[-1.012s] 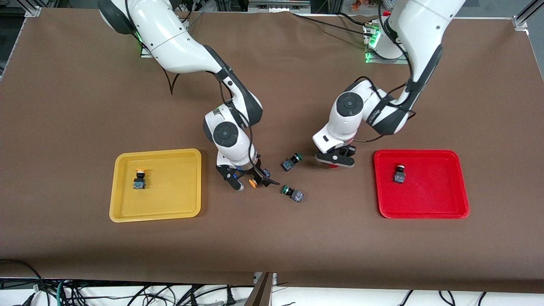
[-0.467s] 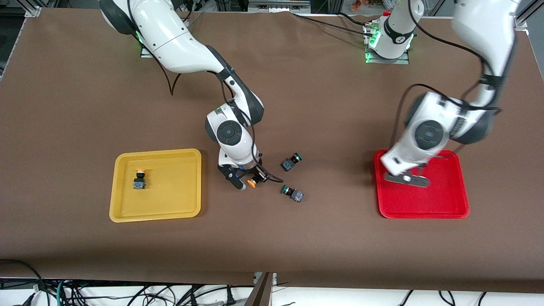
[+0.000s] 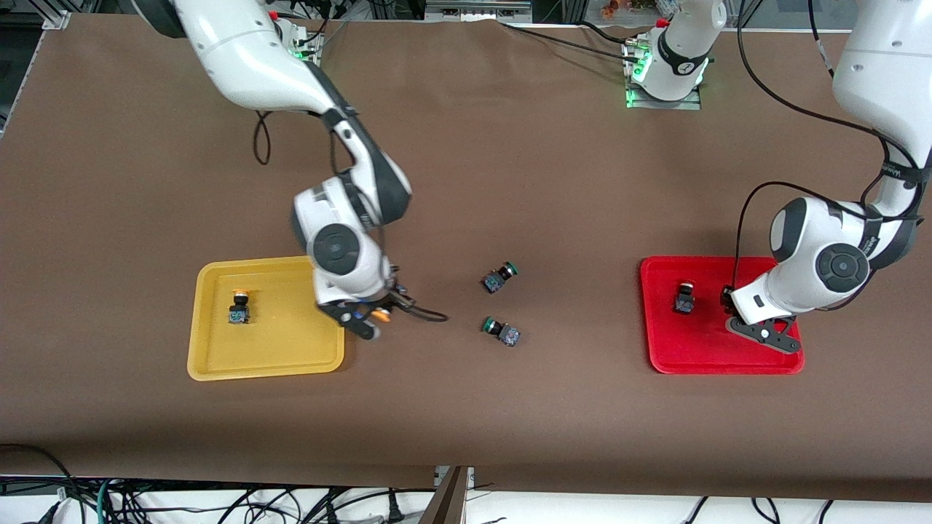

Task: Place red and yellow buttons in trays
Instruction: 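Release the buttons into the matching trays with the left and right grippers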

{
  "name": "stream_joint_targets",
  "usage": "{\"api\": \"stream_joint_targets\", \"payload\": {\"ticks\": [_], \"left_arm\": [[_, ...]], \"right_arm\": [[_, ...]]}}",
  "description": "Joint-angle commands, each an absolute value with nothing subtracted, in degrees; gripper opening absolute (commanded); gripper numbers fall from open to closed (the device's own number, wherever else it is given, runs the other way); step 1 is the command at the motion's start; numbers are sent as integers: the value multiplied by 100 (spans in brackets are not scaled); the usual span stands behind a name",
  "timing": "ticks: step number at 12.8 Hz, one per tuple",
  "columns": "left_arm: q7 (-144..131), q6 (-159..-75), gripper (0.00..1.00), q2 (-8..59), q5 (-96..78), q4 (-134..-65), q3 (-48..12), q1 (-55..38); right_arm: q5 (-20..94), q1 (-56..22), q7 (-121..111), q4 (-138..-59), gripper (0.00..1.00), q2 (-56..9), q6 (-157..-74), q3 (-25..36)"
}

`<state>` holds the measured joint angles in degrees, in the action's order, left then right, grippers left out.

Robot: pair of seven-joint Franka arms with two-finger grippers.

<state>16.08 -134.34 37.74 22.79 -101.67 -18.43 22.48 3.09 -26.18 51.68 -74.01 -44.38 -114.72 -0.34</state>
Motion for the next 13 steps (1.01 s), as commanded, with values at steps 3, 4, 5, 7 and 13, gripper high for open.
{"api": "stream_joint_targets", "payload": {"ticks": [3,4,5,7,13], "left_arm": [[2022,-13064,100,3483,1718,-9958,-2170,2549],[1995,-12599,100,3150,1235,-9897,-2188,2531],[1986,-12047,100,2781,917,-9775,-2188,2523],[1908,-10896,100,2182,721,-9371,-2188,2522],[344,-7754,100,1714,791,-7420,-2891,2470]], "right_arm": [[316,-1681,2808,-7804,12,-4298,-10758,-88],[282,-1505,2430,-7900,12,-4324,-10784,-88],[273,-1320,2026,-7988,12,-4350,-10845,-88],[316,-1073,1653,-8129,14,-4429,-11012,-97],[238,-994,1416,-8271,100,-4186,-11085,-79]]}}
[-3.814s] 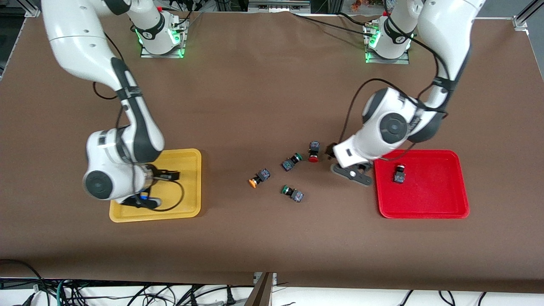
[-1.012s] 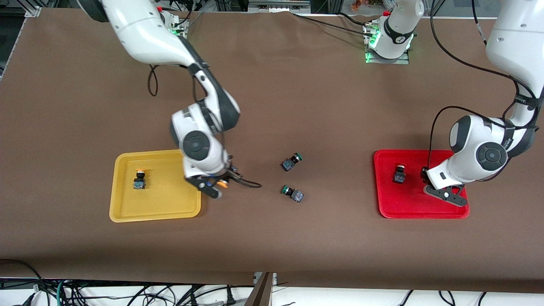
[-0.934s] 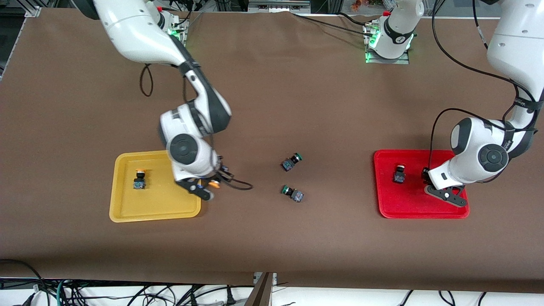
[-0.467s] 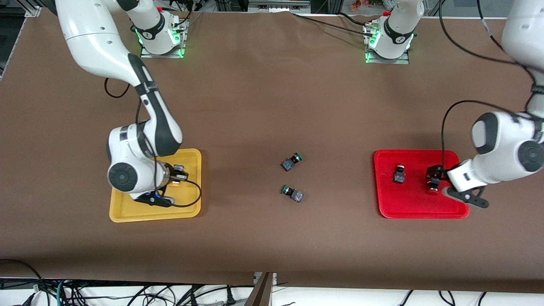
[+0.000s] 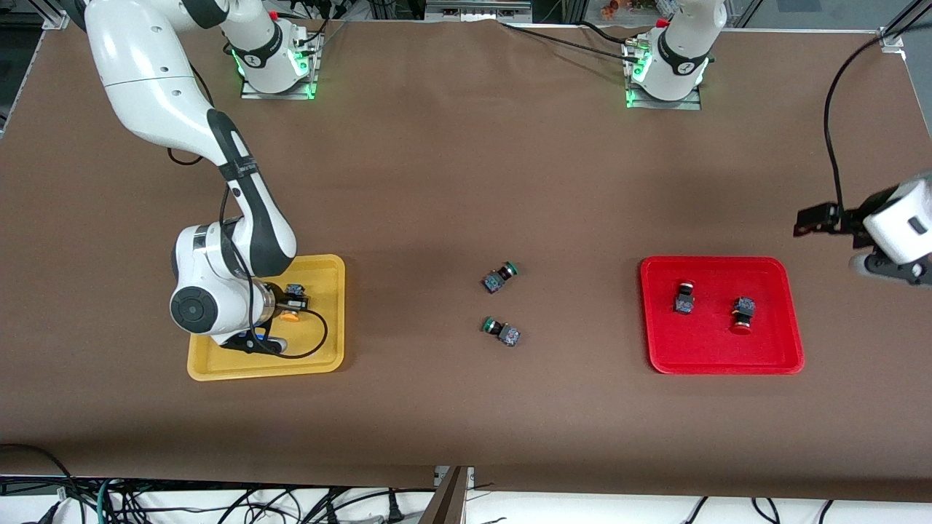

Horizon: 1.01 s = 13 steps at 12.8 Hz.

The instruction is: Place red and yellow buttons in trays

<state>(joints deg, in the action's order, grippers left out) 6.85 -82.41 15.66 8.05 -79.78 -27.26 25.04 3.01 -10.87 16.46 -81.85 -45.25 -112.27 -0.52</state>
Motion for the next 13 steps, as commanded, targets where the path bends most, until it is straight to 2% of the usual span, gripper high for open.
{"api": "stream_joint_targets", "payload": {"ticks": [1,2,3,4,6,8,10,13], "left_arm": [[204,-7787,100,1522,782,-7479,-2822,2322],[-33,-7996,100,1494,721,-7584,-2308,2007],[-131,-8468,100,1294,503,-7855,-1459,1482],[-132,-8873,100,1048,136,-8214,-885,1137],[-158,-9332,100,329,8,-9057,-56,241],[-158,-9648,100,-121,17,-9666,-44,159],[-132,-9633,100,-228,26,-9773,-148,272],[-106,-9483,100,-308,306,-9774,-474,290]], "right_arm": [[237,-880,1145,-8262,100,-4001,-10778,-79],[246,-757,855,-8053,100,-3851,-10349,-79],[237,-643,661,-7694,100,-3745,-9744,-79],[220,-589,511,-7342,100,-3640,-9112,-27],[202,-519,309,-6718,100,-3368,-8283,140],[36,-527,45,-6609,100,-2973,-7938,281],[35,-492,105,-6653,100,-2393,-7929,246],[0,-492,97,-7459,100,-1286,-7813,193]]}}
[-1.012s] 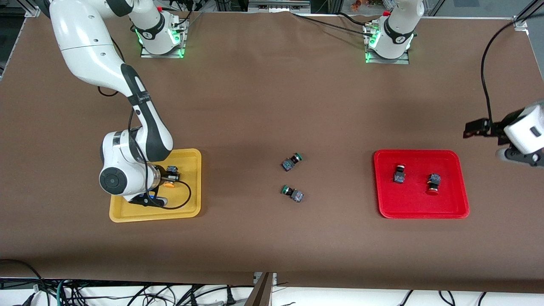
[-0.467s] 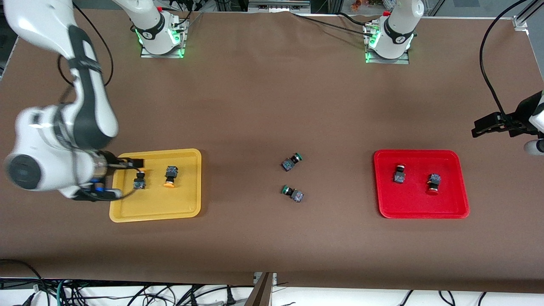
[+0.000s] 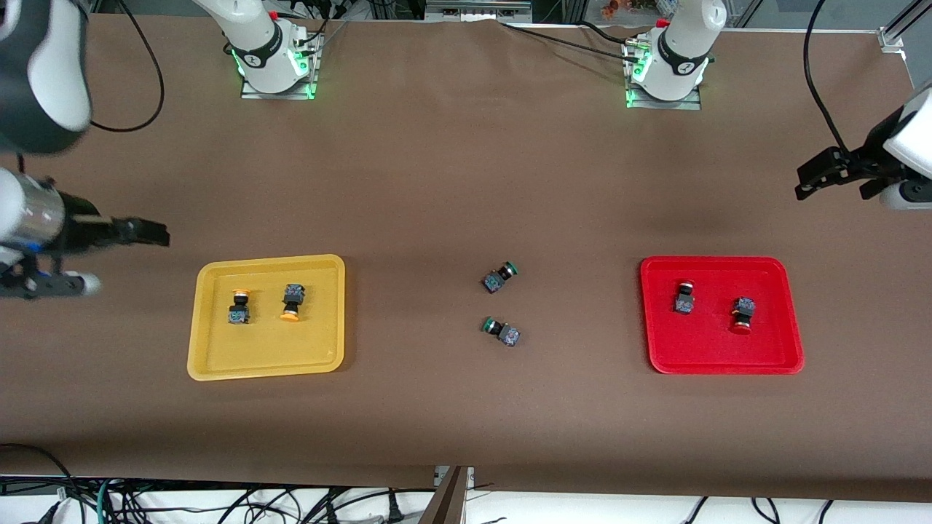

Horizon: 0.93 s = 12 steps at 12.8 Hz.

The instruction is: Place red and yellow buttons in trays

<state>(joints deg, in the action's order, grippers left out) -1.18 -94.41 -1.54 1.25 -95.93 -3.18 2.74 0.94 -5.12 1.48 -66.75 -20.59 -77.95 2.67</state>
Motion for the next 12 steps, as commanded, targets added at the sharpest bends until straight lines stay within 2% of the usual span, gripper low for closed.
{"api": "stream_joint_targets", "payload": {"ticks": [1,6,12], "left_arm": [[-88,-9440,100,-308,351,-9756,-475,264],[-35,-9422,100,-308,325,-9721,-396,44],[-26,-9352,100,-185,158,-9677,-413,141]], "right_arm": [[-9,-483,62,-7558,100,-1101,-7770,193],[44,-150,9,-7953,100,-317,-7603,202],[9,-184,-18,-7840,100,-483,-7365,202]]}}
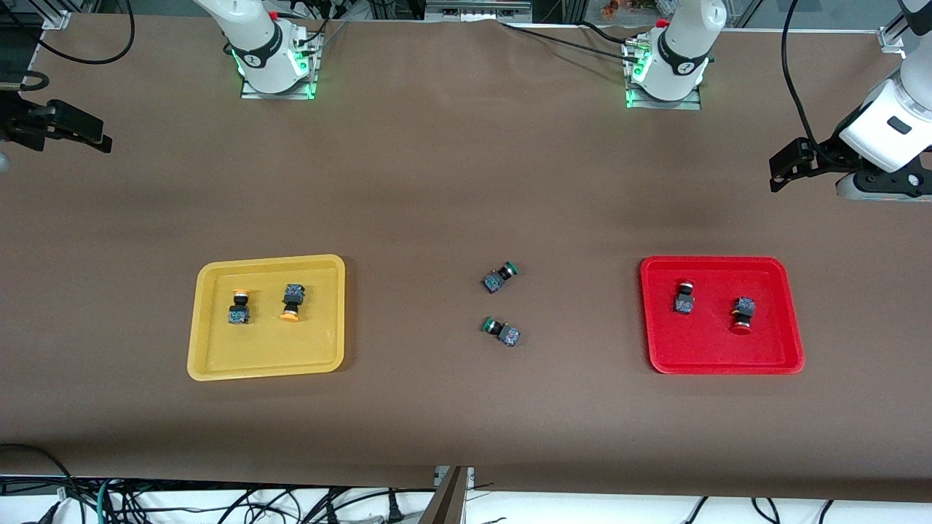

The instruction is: Place red and yellow buttons in trays

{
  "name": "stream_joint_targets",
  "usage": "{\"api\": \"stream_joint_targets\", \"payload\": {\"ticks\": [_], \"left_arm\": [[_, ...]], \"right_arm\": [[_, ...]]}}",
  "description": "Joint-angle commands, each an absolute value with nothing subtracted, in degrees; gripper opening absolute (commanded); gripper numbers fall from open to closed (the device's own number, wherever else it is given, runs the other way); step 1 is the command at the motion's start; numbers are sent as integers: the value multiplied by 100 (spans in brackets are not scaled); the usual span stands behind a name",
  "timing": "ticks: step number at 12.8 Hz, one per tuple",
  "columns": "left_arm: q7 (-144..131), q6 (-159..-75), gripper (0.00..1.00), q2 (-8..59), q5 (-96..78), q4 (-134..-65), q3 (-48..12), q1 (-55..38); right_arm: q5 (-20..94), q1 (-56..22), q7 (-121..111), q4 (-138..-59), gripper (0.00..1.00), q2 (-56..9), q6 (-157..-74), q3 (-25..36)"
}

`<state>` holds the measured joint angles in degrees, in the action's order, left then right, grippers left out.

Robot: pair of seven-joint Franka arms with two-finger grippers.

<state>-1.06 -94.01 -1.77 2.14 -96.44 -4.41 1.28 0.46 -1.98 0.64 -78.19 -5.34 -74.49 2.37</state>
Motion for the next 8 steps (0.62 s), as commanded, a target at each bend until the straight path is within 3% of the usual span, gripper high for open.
{"api": "stream_joint_targets", "payload": {"ticks": [1,8], "left_arm": [[-26,-9343,100,-141,158,-9651,-413,141],[-35,-9272,100,-79,158,-9554,-422,123]], "right_arm": [[9,-193,-18,-7840,100,-492,-7374,202],[-9,-211,17,-7831,100,-492,-7400,193]]}}
